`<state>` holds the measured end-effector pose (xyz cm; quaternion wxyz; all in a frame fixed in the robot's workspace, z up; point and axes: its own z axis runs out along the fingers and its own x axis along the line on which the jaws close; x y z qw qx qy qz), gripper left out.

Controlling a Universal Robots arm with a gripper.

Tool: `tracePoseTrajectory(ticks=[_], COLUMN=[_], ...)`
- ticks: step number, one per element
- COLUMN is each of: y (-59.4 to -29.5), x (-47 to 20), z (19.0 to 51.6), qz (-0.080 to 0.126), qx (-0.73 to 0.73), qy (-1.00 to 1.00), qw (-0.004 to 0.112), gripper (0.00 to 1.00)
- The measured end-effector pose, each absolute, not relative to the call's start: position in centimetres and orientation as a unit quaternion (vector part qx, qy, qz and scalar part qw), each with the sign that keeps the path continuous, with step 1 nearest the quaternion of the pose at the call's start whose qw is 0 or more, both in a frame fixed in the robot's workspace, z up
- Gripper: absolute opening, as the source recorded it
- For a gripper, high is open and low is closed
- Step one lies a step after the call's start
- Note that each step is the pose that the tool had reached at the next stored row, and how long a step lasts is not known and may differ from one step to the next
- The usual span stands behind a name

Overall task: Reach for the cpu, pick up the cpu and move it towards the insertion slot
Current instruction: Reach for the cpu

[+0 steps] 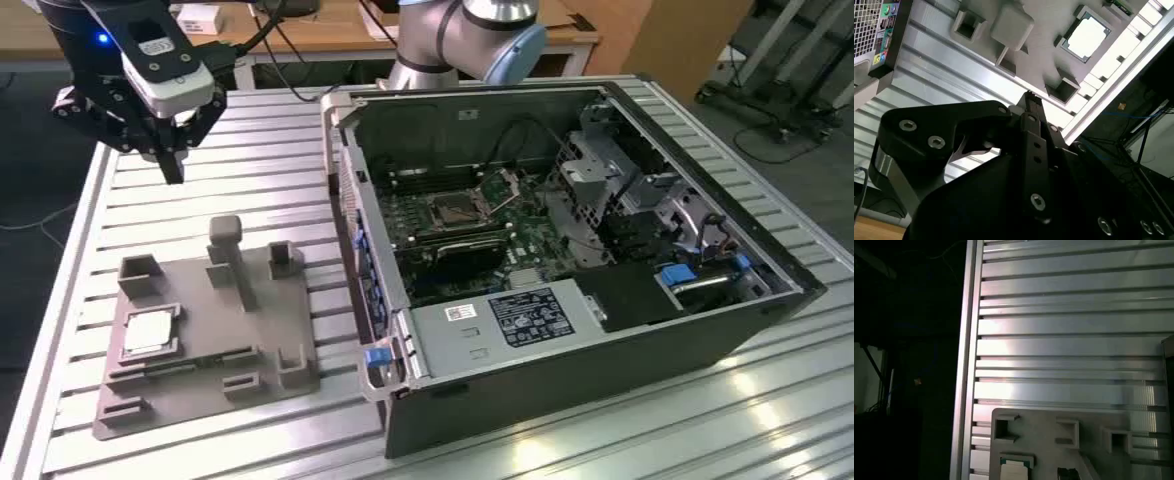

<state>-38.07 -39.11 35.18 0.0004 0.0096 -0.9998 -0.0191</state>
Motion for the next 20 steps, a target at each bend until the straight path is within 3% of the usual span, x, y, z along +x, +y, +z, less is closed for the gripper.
tracePoseTrajectory(ticks=[20], y=[-39.11], x=[-38.97], z=[35.14], qz=[-0.019], qx=[0.01], qy=[-1.0], qw=[0.0], gripper=[0.11])
